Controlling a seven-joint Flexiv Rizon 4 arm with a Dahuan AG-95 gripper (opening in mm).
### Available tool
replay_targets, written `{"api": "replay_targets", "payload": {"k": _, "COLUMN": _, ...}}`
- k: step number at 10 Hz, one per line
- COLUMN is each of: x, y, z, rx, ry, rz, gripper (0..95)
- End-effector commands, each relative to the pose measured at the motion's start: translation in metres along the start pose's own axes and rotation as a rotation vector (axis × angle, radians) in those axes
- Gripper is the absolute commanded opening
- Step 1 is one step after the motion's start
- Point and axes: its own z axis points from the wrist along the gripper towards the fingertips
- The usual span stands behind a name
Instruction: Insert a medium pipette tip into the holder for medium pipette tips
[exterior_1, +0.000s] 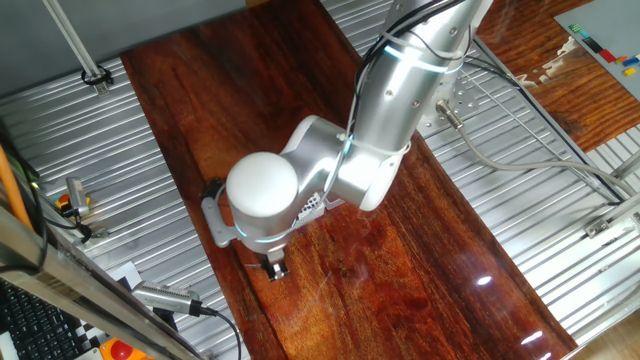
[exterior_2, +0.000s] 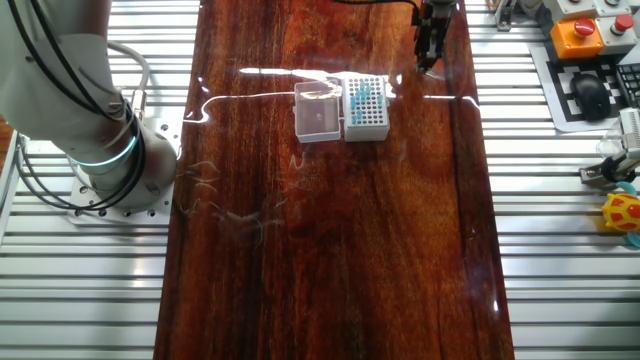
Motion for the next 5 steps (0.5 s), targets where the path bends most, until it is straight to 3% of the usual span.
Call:
{"api": "replay_targets", "payload": {"k": 1, "x": 0.0063, "y": -0.0081, "z": -0.0026, "rx": 0.002, "ry": 0.005, "rz": -0.024, "gripper": 19.0}}
{"api": "replay_targets", "payload": {"k": 2, "x": 0.0116, "y": -0.0118, "z": -0.0027, "rx": -0.001, "ry": 0.002, "rz": -0.032, "gripper": 19.0}}
{"api": "replay_targets", "payload": {"k": 5, "x": 0.0087, "y": -0.0104, "z": -0.0038, "rx": -0.011, "ry": -0.003, "rz": -0.033, "gripper": 19.0}}
